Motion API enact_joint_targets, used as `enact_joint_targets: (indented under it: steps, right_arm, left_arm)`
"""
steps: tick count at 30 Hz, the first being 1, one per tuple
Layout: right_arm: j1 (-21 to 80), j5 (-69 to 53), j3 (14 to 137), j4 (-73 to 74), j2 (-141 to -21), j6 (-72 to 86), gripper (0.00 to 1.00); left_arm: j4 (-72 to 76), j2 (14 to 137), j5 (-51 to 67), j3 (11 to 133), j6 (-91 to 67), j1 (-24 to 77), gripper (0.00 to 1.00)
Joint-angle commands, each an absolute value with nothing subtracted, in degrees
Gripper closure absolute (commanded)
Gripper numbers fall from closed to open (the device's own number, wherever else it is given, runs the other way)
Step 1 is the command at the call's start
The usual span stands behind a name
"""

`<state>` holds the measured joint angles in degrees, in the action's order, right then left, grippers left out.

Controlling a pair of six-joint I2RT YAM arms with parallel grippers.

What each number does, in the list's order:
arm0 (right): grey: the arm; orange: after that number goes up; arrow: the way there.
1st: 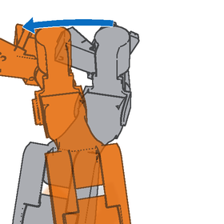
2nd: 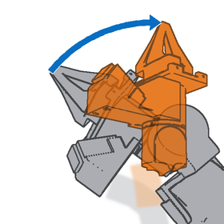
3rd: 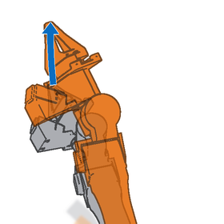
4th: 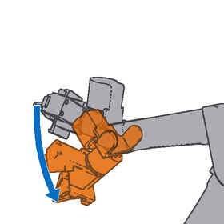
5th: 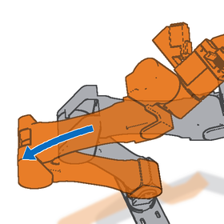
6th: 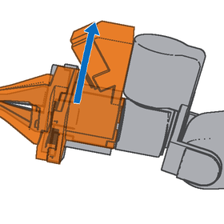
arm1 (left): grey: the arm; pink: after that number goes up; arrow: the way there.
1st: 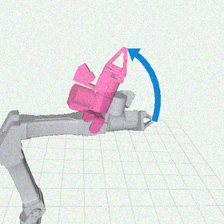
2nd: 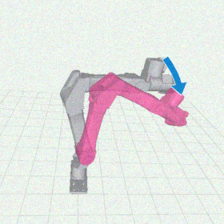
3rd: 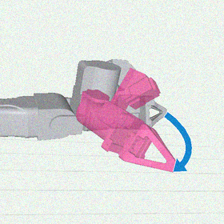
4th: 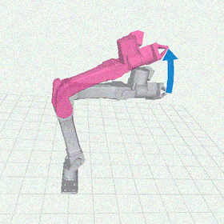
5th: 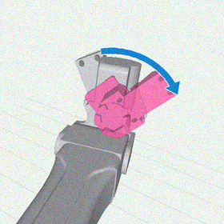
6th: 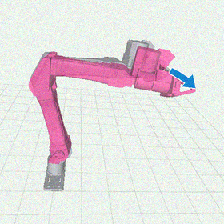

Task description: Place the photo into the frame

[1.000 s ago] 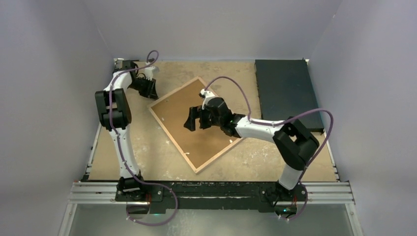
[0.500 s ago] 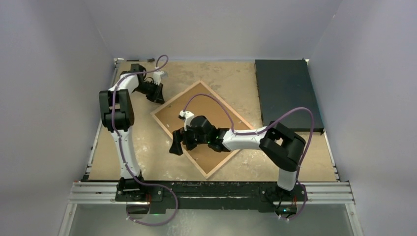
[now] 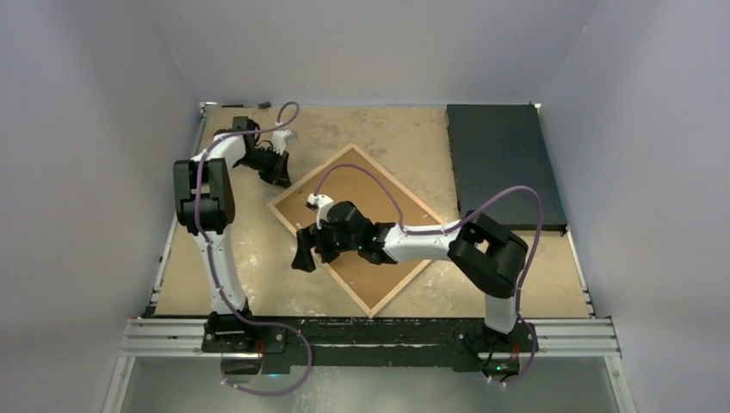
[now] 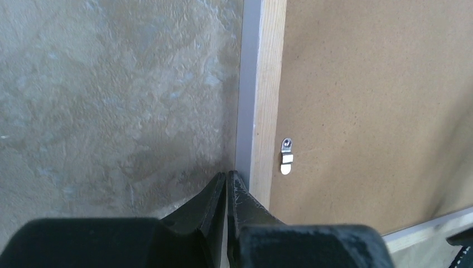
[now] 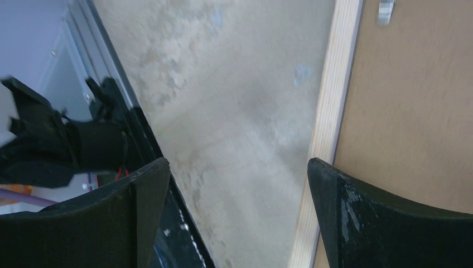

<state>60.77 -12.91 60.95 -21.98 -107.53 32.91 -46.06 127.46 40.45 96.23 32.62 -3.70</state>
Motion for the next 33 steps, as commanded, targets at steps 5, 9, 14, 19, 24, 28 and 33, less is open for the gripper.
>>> enact_joint_targets:
  steps: [5, 9, 14, 19, 24, 28, 33]
  right_arm:
    - [55.1, -18.7, 77.5, -20.1, -115.2, 28.1, 0.05]
    - [53.2, -20.9, 83.1, -18.0, -119.9, 27.0, 0.05]
    - [52.6, -22.3, 85.4, -17.9, -122.7, 26.8, 0.05]
    - [52.5, -22.7, 85.4, -18.8, -124.0, 27.3, 0.05]
    - [52.6, -23.4, 86.2, -19.3, -125.5, 27.8, 0.05]
    - [52.5, -23.2, 86.5, -19.8, -126.6, 27.9, 0.06]
    - [52.6, -23.3, 86.1, -20.3, -127.1, 28.1, 0.06]
  left_arm:
    - [-50.3, 124.2, 39.9, 93.3, 34.5, -6.3, 0.95]
    - [-50.5, 124.1, 40.9, 92.9, 34.8, -6.4, 0.94]
    - [-49.6, 124.9, 41.6, 92.2, 34.6, -6.3, 0.95]
    - [-49.4, 124.7, 42.0, 91.3, 34.8, -6.3, 0.98]
    - [-49.1, 124.2, 42.1, 90.6, 34.8, -6.3, 1.00]
    - [-49.1, 123.9, 42.4, 90.2, 34.8, -6.4, 1.00]
    - [-49.0, 123.9, 42.7, 90.2, 34.7, -6.4, 1.00]
